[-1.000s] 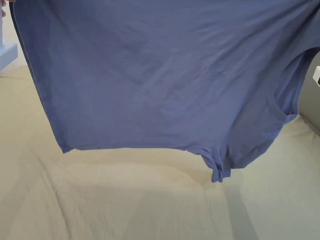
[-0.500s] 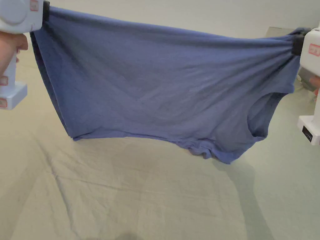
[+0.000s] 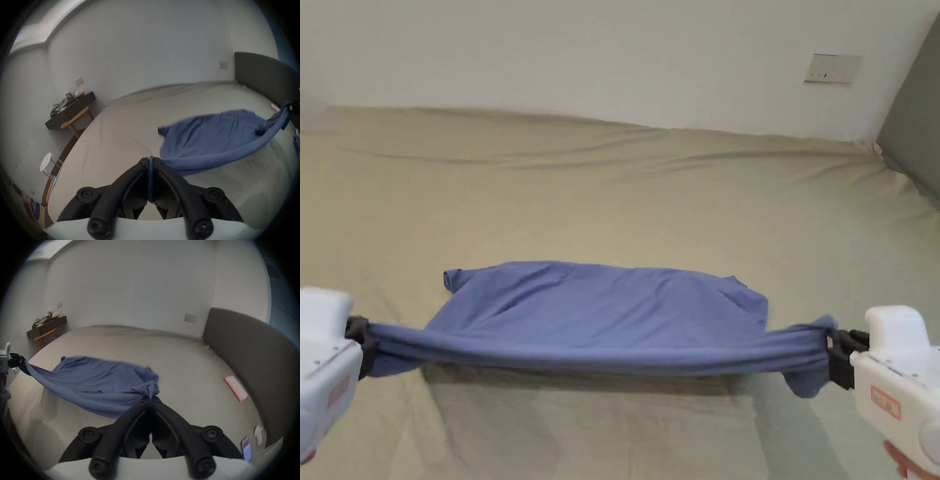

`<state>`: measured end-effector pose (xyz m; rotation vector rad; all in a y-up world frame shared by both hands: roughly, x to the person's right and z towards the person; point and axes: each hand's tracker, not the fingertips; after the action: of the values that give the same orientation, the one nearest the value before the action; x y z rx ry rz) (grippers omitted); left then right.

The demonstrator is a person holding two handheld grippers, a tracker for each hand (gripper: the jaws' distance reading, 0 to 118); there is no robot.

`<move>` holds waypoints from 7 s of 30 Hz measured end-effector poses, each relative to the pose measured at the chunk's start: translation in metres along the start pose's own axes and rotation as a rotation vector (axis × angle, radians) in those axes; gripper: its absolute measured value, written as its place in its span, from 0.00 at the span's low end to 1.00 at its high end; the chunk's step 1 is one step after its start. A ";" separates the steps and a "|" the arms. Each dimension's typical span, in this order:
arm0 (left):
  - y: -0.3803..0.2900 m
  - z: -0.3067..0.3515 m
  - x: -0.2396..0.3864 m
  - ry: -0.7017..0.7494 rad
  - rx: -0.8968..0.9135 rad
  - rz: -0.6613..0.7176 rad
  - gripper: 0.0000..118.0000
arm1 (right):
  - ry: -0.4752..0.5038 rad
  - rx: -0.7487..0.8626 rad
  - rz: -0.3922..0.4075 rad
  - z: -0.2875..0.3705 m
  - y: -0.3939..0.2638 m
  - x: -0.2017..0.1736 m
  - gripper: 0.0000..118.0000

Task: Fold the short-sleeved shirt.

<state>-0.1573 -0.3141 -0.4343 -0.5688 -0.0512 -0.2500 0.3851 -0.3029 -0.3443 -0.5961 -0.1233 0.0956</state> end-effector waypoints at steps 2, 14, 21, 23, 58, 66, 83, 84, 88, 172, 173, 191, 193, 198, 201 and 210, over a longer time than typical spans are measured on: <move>-0.035 0.023 0.005 -0.012 -0.064 -0.035 0.03 | 0.010 -0.061 -0.044 0.022 -0.031 -0.004 0.00; -0.160 0.115 0.006 -0.057 -0.274 -0.118 0.03 | 0.026 -0.356 -0.020 0.132 -0.137 -0.010 0.00; -0.195 0.138 0.010 -0.091 -0.394 -0.229 0.03 | 0.034 -0.537 -0.035 0.147 -0.177 -0.011 0.00; -0.203 0.138 0.011 -0.104 -0.426 -0.243 0.03 | 0.037 -0.560 -0.061 0.148 -0.185 -0.008 0.00; 0.093 0.247 0.079 -0.041 0.582 0.100 0.02 | -0.062 0.556 0.150 0.240 0.098 -0.145 0.00; 0.094 0.220 0.104 -0.043 0.572 0.033 0.00 | -0.073 0.538 0.116 0.203 0.095 -0.153 0.00; -0.037 -0.072 0.061 -0.047 -0.160 0.011 0.81 | -0.114 0.159 0.096 0.043 0.037 -0.096 0.00; -0.034 -0.088 0.055 -0.059 -0.192 0.011 0.95 | -0.124 0.138 0.090 0.035 0.035 -0.089 0.00; -0.014 -0.149 0.032 -0.002 -0.206 0.092 0.97 | -0.147 0.089 0.067 0.009 0.028 -0.063 0.00; 0.154 0.277 -0.076 0.157 0.683 0.123 0.02 | -0.130 0.675 0.008 0.294 0.181 0.001 0.00; 0.159 0.281 -0.079 0.156 0.687 0.126 0.02 | -0.122 0.683 0.004 0.300 0.186 0.000 0.00; 0.275 0.269 -0.088 0.154 0.721 0.111 0.02 | -0.235 0.768 0.075 0.290 0.277 0.014 0.00; 0.288 0.260 -0.088 0.161 0.718 0.103 0.02 | -0.255 0.766 0.092 0.278 0.289 0.015 0.00; 0.318 0.233 -0.091 0.145 0.702 0.123 0.02 | -0.299 0.766 0.121 0.240 0.323 0.019 0.00; 0.327 0.206 -0.091 0.163 0.675 0.114 0.02 | -0.314 0.764 0.124 0.214 0.344 0.021 0.00; 0.364 0.146 -0.088 0.203 0.624 0.056 0.02 | -0.362 0.732 0.180 0.153 0.393 0.019 0.00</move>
<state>-0.1489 0.0796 -0.5137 0.0767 0.0820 -0.2213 0.3609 0.1077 -0.4393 0.1487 -0.3662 0.4040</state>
